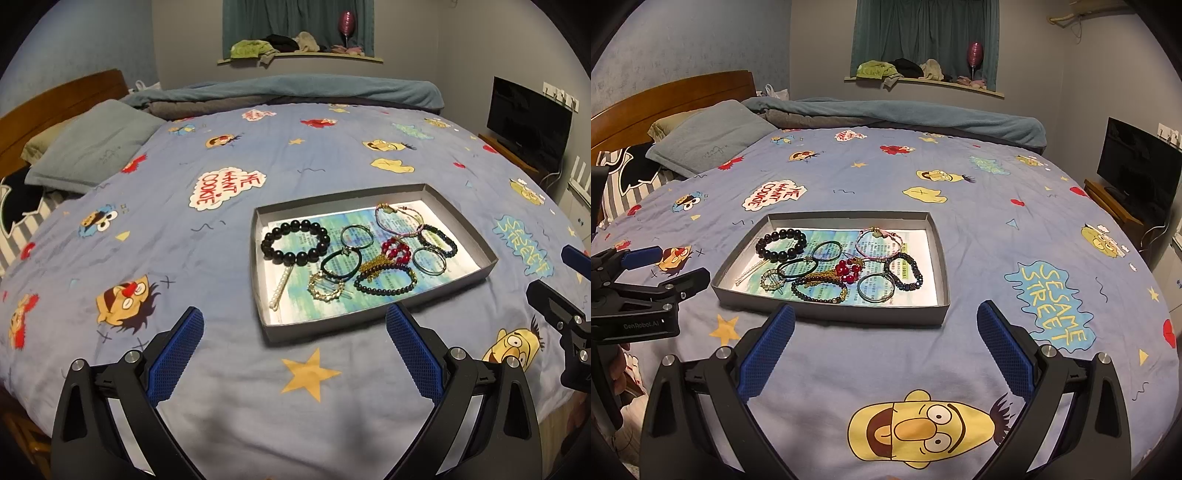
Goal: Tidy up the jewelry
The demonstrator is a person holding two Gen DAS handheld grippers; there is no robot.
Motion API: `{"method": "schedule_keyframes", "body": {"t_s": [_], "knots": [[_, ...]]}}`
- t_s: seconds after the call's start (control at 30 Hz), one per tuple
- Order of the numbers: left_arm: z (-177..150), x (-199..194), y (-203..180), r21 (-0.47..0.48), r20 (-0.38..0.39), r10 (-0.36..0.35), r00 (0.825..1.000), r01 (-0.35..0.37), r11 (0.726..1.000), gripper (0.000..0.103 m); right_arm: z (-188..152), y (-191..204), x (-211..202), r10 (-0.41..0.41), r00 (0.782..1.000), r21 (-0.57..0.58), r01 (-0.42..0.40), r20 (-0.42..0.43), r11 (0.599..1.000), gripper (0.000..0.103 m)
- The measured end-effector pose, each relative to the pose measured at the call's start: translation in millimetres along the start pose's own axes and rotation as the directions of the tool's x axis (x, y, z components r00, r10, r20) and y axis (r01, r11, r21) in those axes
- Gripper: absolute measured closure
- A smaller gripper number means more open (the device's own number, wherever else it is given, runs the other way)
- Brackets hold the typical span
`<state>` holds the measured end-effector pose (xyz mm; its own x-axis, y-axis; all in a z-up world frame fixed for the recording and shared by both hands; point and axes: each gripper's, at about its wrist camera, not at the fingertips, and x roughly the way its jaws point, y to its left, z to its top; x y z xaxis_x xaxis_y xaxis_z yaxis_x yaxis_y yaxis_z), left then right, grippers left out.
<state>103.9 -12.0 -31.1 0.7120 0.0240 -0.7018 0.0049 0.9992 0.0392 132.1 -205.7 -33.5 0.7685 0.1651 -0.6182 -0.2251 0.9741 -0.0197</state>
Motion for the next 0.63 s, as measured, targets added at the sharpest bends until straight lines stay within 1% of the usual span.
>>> {"method": "schedule_keyframes", "body": {"t_s": [0.17, 0.27, 0.33, 0.47, 0.63], "knots": [[-0.1, -0.2, -0.4, 0.003, 0.004, -0.006, 1.0, 0.006, 1.0, 0.005, -0.2, -0.3, -0.3, -0.001, 1.0, 0.0, 0.001, 0.002, 1.0, 0.006], [0.7, -4.1, 1.1, 0.003, 0.043, -0.032, 0.999, 0.032, 0.999, 0.005, -0.8, -1.5, 0.9, -0.002, 1.0, 0.0, 0.002, 0.0, 1.0, 0.006], [2.1, -5.6, 3.2, -0.002, 0.053, -0.066, 0.996, 0.067, 0.998, 0.005, -1.5, -3.1, 1.4, -0.002, 1.0, 0.001, 0.002, -0.001, 1.0, 0.006], [1.9, -3.0, -0.9, 0.022, 0.032, -0.045, 0.998, 0.045, 0.999, 0.005, -1.9, -3.4, 1.3, -0.003, 1.0, 0.001, 0.003, 0.0, 1.0, 0.006], [-0.5, 3.4, -3.3, 0.024, 0.005, -0.015, 1.0, 0.014, 1.0, 0.005, -1.6, -0.8, 0.5, -0.004, 1.0, -0.004, 0.004, -0.002, 1.0, 0.005]]}}
